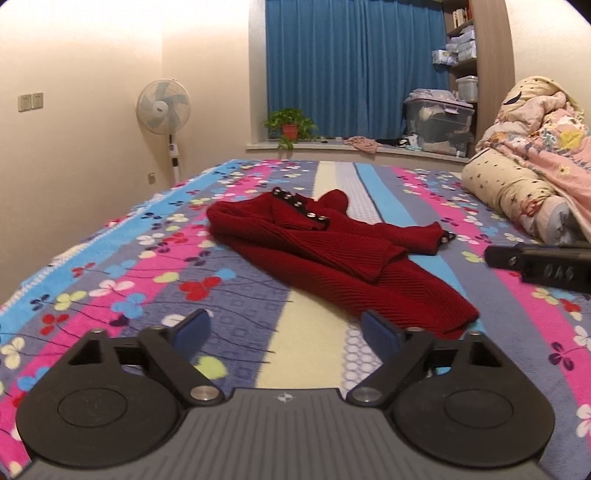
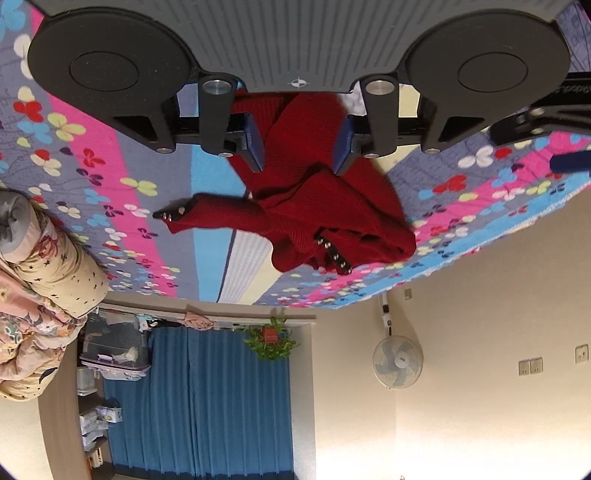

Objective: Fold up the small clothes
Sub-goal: 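Close the right tool on the sweater body while the left tool grasps it too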

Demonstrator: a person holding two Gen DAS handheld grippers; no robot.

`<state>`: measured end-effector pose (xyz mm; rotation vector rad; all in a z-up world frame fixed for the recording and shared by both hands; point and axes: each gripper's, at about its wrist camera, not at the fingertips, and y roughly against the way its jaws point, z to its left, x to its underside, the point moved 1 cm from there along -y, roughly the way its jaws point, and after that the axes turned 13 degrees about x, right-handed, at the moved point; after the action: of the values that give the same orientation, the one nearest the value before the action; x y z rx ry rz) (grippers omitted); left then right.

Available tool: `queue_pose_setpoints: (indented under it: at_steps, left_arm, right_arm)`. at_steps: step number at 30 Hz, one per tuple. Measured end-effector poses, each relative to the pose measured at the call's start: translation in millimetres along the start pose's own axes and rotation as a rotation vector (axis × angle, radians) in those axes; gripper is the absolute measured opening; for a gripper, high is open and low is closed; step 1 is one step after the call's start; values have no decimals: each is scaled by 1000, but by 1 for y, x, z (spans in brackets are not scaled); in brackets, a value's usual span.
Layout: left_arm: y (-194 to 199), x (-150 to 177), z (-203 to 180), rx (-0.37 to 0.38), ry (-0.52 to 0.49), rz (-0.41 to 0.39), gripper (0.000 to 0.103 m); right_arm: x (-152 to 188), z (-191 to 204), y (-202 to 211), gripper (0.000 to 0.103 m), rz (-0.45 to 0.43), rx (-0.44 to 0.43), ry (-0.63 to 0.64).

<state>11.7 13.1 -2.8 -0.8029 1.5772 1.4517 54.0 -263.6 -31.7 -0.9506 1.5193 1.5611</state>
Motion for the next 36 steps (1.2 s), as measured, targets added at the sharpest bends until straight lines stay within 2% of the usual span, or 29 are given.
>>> queue_pose_setpoints:
  at_steps: [3,6,9,10,16,19,23,25,27,31,33,36]
  left_arm:
    - [-2,-9,3,-48,-21,9,78]
    - [-13,-22,2,-67,-24,27,63]
    - [-30,-36,-3,-77,-10,40,47]
    - [-36,-40,-7,-80,-7,44,44]
    - [-79,-60,-17,-152,41,87,43]
    - [-101,-67,-16,-176,95,106,43]
    - [-126,-75,-13,-187,140,100,43]
    - [-139,-76,-11,-184,160,104,43]
    - [-154,-75,-9,-164,180,119,44]
    - [-193,-78,5,-137,259,173,45]
    - [-211,-78,15,-111,307,185,51]
    - [-236,-75,33,-79,399,189,52]
  right_arm:
    - [-8,-7,-14,43,12,-12,23]
    - [-14,-15,-32,47,43,-31,10]
    - [-21,-22,-49,48,47,-10,27]
    - [-24,-25,-56,48,53,-16,21]
    - [-29,-37,-107,48,138,-4,2]
    - [-30,-38,-126,48,141,-4,-30]
    - [-23,-38,-148,51,211,8,-36]
    - [-18,-40,-157,59,246,24,-29]
    - [-12,-46,-165,61,272,38,-53]
    - [-1,-62,-184,61,369,53,-126]
    - [5,-67,-193,61,397,59,-161]
    - [14,-70,-202,61,436,80,-180]
